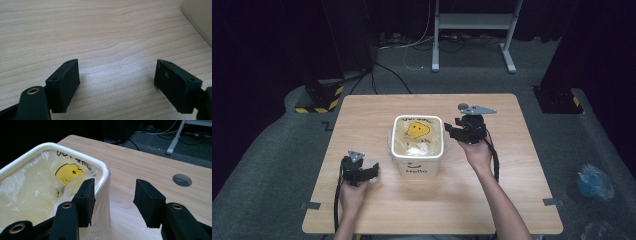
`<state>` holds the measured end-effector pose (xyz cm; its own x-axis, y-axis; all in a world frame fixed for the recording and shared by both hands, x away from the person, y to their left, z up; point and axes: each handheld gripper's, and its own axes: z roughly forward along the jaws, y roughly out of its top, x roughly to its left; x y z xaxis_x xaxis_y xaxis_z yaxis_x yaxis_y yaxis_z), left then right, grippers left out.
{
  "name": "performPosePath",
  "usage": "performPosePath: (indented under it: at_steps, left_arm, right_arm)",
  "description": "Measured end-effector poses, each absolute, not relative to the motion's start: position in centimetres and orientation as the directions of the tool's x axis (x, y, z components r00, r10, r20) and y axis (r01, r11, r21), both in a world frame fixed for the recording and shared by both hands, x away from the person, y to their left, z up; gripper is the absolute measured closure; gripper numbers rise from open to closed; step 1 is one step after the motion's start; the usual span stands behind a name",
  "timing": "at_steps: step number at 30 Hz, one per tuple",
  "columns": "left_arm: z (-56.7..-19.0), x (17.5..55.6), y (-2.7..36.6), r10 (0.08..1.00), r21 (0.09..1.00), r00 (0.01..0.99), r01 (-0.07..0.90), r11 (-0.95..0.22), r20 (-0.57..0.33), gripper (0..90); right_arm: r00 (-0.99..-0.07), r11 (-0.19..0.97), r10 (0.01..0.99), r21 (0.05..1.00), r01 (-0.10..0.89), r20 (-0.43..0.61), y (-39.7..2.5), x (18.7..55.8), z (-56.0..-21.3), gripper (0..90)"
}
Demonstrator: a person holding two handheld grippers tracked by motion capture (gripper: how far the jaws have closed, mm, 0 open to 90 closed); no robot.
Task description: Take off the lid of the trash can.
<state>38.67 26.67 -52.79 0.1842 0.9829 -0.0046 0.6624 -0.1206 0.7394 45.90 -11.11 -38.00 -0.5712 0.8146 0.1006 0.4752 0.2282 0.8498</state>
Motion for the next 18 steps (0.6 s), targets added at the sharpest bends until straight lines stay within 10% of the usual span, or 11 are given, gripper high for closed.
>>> performPosePath:
  at_steps: [18]
  left_arm:
    - [-52.8, 38.7, 26.7, 0.983, 0.74, 0.184, 0.662, -0.121, -0.004, 20.6]
  right_arm:
    - [-0.575, 0.25, 0.813, 0.839, 0.484, 0.09, -8.8, 47.9, -37.5, 54.9]
